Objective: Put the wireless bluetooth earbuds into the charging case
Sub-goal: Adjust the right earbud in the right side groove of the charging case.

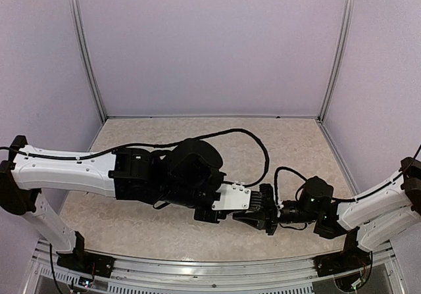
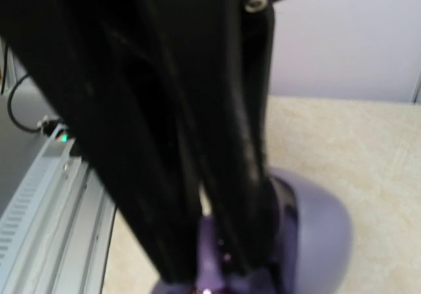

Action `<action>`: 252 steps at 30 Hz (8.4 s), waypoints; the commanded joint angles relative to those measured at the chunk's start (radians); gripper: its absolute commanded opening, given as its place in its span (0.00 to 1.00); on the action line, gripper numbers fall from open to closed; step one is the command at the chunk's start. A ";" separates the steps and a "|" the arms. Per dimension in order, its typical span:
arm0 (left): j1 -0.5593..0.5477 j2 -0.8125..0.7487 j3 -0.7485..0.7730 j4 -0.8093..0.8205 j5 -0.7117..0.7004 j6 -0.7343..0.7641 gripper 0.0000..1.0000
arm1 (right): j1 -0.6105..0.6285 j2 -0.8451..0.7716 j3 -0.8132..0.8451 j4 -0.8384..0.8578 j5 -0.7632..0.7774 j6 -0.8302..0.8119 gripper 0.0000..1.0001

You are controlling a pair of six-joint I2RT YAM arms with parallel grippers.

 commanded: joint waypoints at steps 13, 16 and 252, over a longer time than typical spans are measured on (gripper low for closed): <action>-0.021 -0.194 -0.056 0.174 -0.061 0.007 0.44 | 0.013 0.021 0.001 0.230 -0.009 0.019 0.00; -0.020 -0.246 -0.106 0.235 -0.056 -0.012 0.63 | 0.013 0.027 0.002 0.234 -0.011 0.021 0.00; 0.013 -0.340 -0.266 0.349 0.058 -0.067 0.60 | 0.035 -0.102 0.046 0.010 0.034 -0.002 0.00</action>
